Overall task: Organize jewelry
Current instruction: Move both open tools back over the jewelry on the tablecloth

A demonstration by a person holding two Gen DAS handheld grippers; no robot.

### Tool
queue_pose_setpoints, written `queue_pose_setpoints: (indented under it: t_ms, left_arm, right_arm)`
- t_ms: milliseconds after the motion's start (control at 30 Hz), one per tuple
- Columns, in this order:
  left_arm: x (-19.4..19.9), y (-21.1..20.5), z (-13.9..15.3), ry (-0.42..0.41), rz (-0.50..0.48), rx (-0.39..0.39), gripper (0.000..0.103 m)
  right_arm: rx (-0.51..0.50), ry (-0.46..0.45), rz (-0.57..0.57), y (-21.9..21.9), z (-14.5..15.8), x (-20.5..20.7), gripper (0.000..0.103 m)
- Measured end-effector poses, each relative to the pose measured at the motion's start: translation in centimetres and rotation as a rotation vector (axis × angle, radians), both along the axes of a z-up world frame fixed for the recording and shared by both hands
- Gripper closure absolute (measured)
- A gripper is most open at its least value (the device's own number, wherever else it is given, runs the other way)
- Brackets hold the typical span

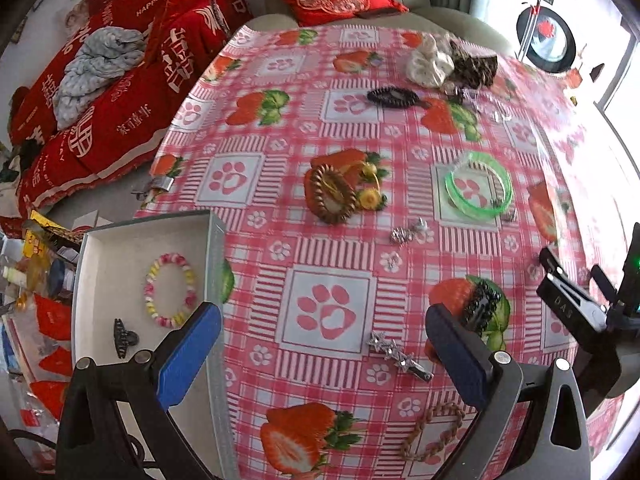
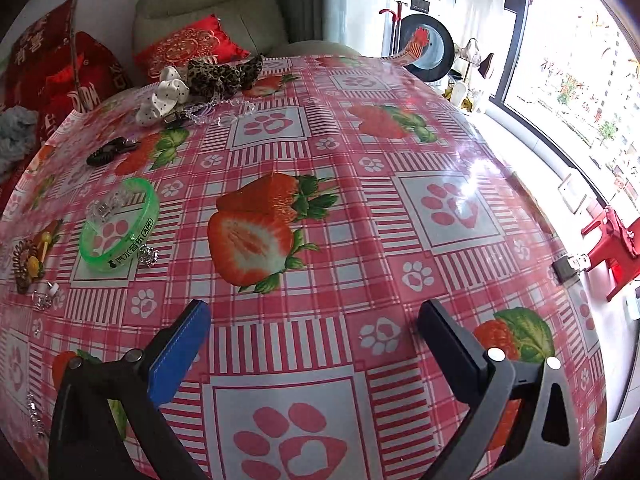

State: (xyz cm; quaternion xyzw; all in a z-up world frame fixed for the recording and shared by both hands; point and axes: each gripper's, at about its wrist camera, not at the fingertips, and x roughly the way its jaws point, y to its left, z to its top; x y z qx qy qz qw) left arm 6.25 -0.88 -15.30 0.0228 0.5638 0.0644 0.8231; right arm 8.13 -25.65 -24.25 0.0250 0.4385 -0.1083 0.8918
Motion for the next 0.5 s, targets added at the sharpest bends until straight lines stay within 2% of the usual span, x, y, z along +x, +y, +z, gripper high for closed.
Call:
queue_pose_setpoints:
  t_ms: [500]
  left_arm:
    - [-1.1, -0.6, -0.9, 0.023, -0.015, 0.016, 0.0]
  right_arm:
    - [-0.002, -0.001, 0.002, 0.1, 0.0, -0.5, 0.0]
